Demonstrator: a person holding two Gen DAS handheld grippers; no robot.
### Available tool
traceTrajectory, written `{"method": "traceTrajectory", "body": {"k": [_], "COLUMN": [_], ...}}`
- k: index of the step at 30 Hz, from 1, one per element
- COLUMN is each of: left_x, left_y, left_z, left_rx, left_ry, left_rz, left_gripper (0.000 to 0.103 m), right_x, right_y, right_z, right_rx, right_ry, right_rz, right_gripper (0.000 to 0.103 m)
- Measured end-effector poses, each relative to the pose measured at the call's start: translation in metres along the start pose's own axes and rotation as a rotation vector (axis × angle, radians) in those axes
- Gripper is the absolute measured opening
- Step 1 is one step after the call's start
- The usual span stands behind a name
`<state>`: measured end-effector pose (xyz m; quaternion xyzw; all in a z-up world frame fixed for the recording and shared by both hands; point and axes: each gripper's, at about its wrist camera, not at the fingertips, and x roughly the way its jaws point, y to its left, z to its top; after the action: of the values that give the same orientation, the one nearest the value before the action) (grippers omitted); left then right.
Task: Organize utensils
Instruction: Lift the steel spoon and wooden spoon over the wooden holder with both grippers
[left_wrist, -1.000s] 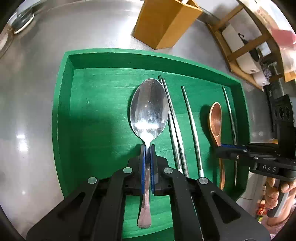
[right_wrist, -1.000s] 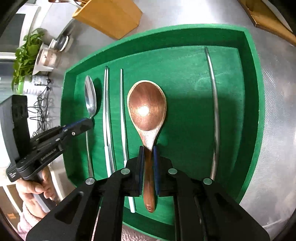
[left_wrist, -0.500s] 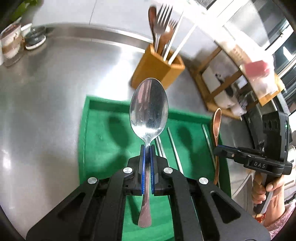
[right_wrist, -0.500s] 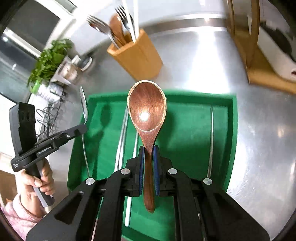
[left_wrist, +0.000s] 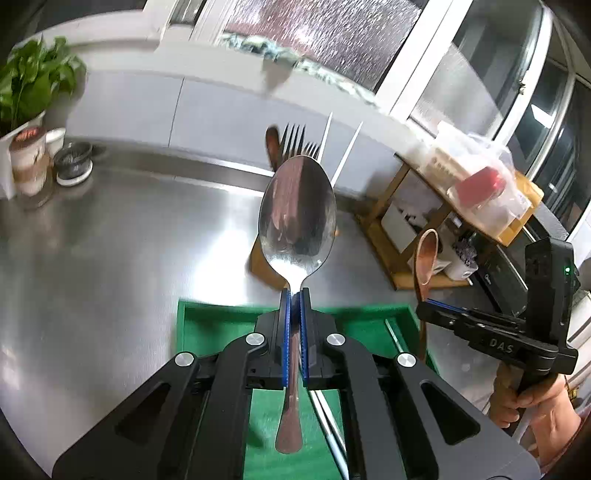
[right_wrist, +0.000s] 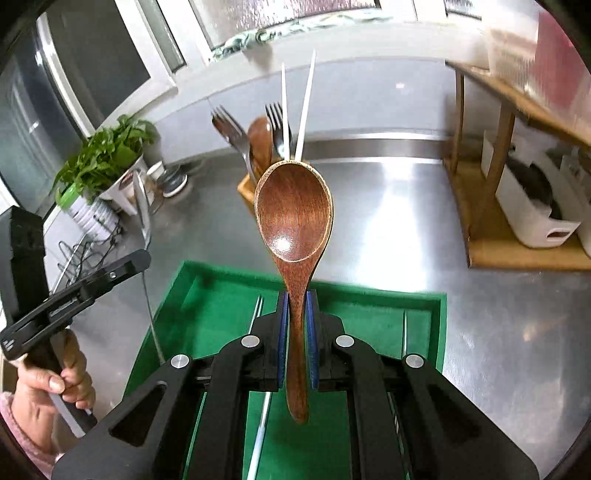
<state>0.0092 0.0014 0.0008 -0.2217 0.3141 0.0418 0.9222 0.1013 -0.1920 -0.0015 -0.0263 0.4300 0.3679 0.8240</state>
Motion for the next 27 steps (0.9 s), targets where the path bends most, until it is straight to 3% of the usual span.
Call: {"method": "traceTrajectory", "body": {"k": [15, 27], "left_x": [-0.001, 0.036], "left_y": [-0.011, -0.008], "left_z": [0.044, 0.102], "left_rx": [0.051, 0.036], "left_ry": [-0.185, -0.265], "left_rz": [-0.047, -0.086], "left_gripper": [0.003, 0.003], "right_x": [-0.017, 0.010], "right_y": [0.009, 0.006], "right_z": [0.053, 0.106], "right_rx": [0.007, 0.080], "right_ry": [-0.254, -0.308], "right_rz": [-0.018, 0.047], "right_gripper": [0.010, 0.010]}}
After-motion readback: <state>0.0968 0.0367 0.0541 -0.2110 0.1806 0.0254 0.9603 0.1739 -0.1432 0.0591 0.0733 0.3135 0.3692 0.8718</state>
